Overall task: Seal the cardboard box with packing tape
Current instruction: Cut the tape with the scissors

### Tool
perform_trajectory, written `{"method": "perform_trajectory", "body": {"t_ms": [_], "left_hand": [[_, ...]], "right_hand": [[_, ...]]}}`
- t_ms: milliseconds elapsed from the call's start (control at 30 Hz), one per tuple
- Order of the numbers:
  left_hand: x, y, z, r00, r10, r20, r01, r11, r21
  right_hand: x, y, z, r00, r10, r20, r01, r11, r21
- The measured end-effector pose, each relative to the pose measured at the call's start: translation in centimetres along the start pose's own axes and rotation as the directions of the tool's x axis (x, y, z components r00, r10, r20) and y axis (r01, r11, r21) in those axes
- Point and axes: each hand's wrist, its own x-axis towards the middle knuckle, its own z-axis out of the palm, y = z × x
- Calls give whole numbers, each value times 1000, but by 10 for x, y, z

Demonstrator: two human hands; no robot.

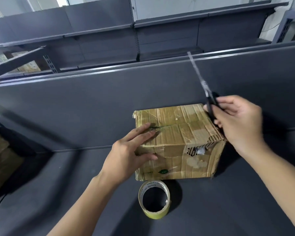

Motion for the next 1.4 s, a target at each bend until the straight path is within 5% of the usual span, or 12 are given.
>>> {"method": "perform_trajectory", "body": {"t_ms": [167,267,367,633,733,833,967,1033,1167,1233,1300,1400], "left_hand": [[19,10,-45,990,-125,59,126,992,-20],[37,2,-71,924,-318,213,330,944,-23],[54,-16,-84,837,-377,396,413,911,-6],[56,-51,-66,712,-438,549,422,892,164],[48,-51,-58,725,-454,519,290,884,367],[29,-27,-49,811,-431,395,97,765,636],[11,1,-37,680,-565,467,184,748,638],[10,1,-33,686,-566,457,191,747,637],[8,0,-33,685,-568,456,193,745,639],[8,1,-33,677,-573,462,210,752,625],[8,0,-32,679,-572,460,221,757,614],[6,-3,-32,687,-562,461,253,779,573]], "right_hand": [[-33,27,-45,969,180,-168,-186,982,-19],[-54,65,-70,912,374,-172,-409,870,-276],[-67,89,-80,867,479,-135,-470,698,-540],[-76,91,-64,910,415,-29,-231,446,-865],[-79,94,-58,916,399,45,-85,303,-949],[-79,103,-58,907,416,64,-25,204,-979],[-74,101,-51,871,482,100,97,32,-995],[-66,89,-47,834,543,100,114,7,-993],[-45,60,-31,835,533,134,94,103,-990],[-39,45,-16,937,276,216,104,367,-924],[-35,24,3,965,-36,261,216,676,-705],[-25,3,33,906,-127,405,332,806,-490]]}}
